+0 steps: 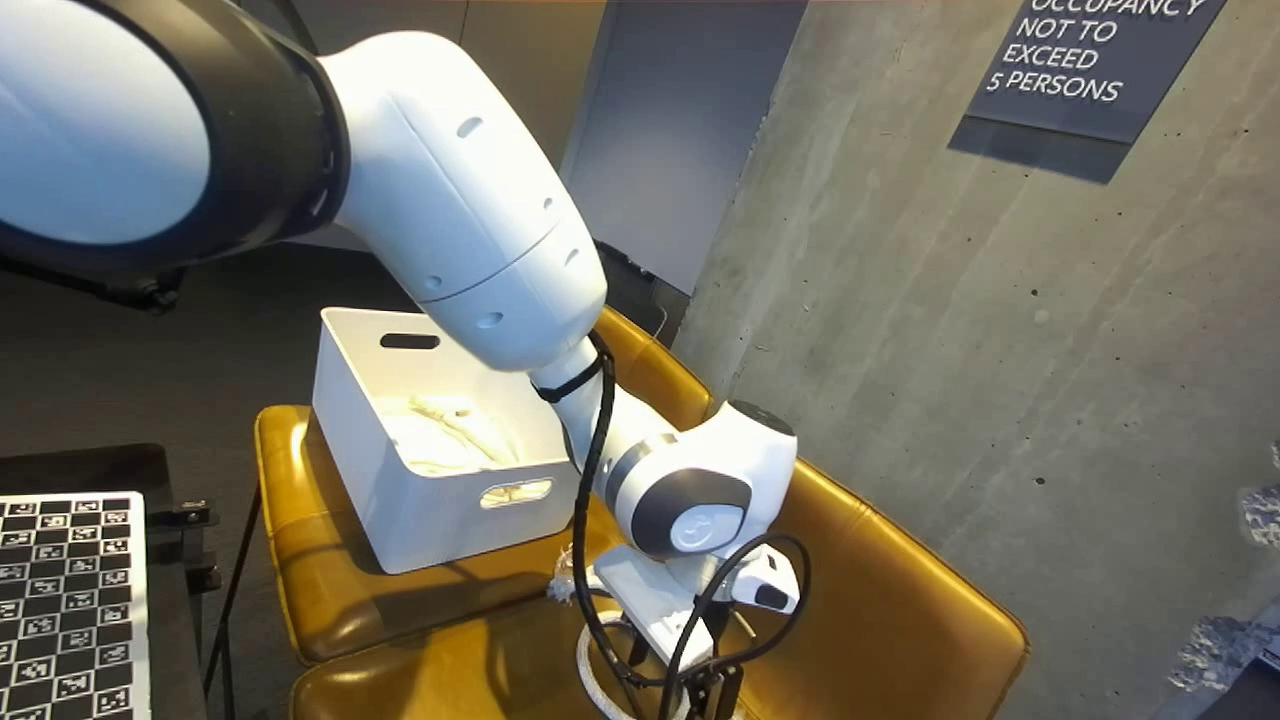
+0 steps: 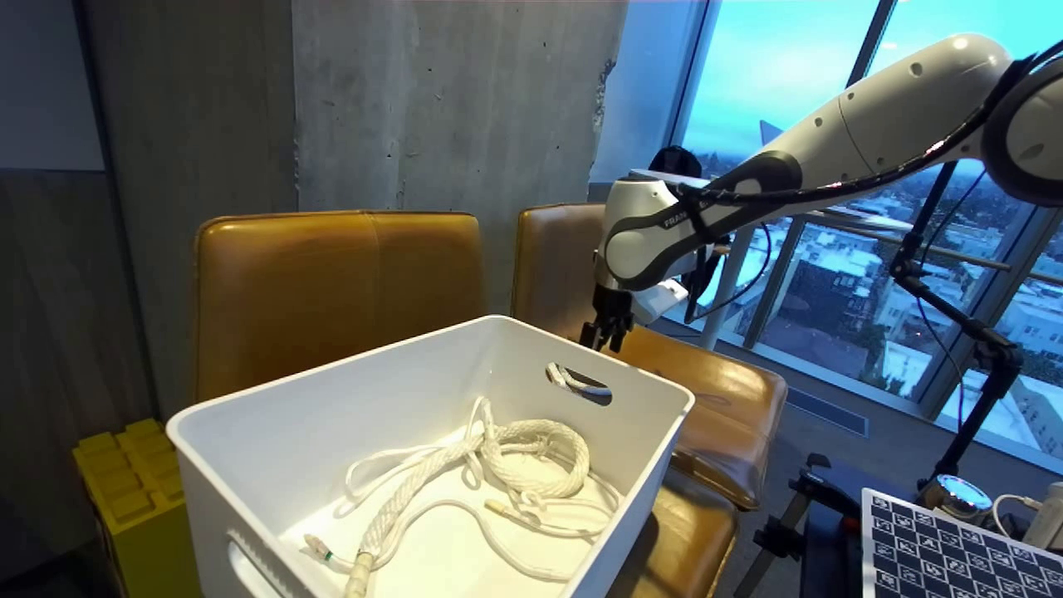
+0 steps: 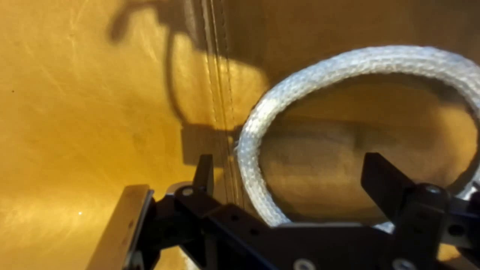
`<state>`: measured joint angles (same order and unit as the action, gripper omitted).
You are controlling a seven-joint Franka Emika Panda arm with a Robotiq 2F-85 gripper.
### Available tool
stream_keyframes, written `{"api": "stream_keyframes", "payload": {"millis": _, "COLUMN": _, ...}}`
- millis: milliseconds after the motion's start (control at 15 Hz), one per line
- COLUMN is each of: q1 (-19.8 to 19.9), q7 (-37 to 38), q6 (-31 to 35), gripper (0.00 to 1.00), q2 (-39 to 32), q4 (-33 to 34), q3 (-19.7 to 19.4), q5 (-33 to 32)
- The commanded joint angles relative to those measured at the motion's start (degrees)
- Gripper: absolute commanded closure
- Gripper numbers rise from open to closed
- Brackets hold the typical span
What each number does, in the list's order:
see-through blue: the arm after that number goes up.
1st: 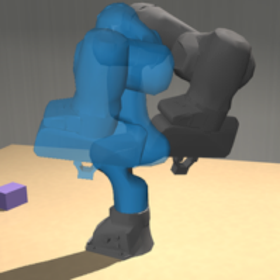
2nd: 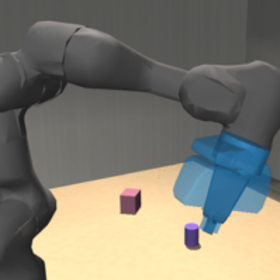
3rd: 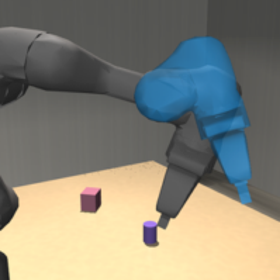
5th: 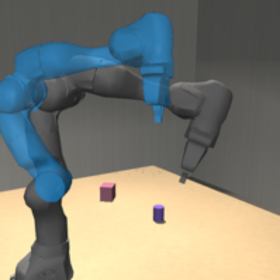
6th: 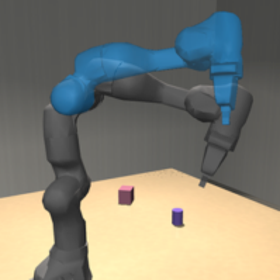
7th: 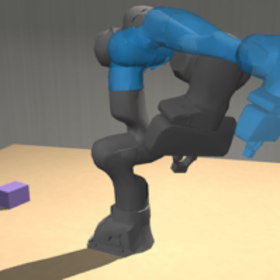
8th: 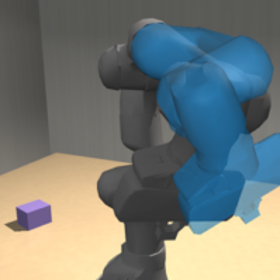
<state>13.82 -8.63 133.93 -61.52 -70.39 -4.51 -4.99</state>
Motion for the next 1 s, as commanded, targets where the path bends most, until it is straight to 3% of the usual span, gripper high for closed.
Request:
{"api": "stream_keyframes", "payload": {"millis": 0, "q1": 0.5, "q7": 0.7, "q6": -2.1, "gripper": 0.00, "q2": -2.6, "q4": 2.2, "q3": -0.6, "q5": 1.0}}
{"api": "stream_keyframes", "payload": {"millis": 200, "q1": 1.4, "q7": 0.7, "q6": -1.6, "gripper": 0.00, "q2": -3.8, "q4": 1.5, "q3": -1.5, "q5": 0.7}}
{"api": "stream_keyframes", "payload": {"millis": 267, "q1": 1.7, "q7": 0.6, "q6": -1.6, "gripper": 0.07, "q2": -4.1, "q4": 1.7, "q3": -1.6, "q5": 0.8}}
{"api": "stream_keyframes", "payload": {"millis": 333, "q1": 2.0, "q7": 0.7, "q6": -1.6, "gripper": 0.28, "q2": -4.3, "q4": 1.9, "q3": -1.7, "q5": 0.8}}
{"api": "stream_keyframes", "payload": {"millis": 533, "q1": 2.5, "q7": 0.7, "q6": -1.4, "gripper": 0.39, "q2": -3.9, "q4": 1.6, "q3": -1.8, "q5": 0.8}}
{"api": "stream_keyframes", "payload": {"millis": 933, "q1": 2.8, "q7": 1.0, "q6": -1.5, "gripper": 0.85, "q2": -3.4, "q4": 1.9, "q3": -2.5, "q5": 0.8}}
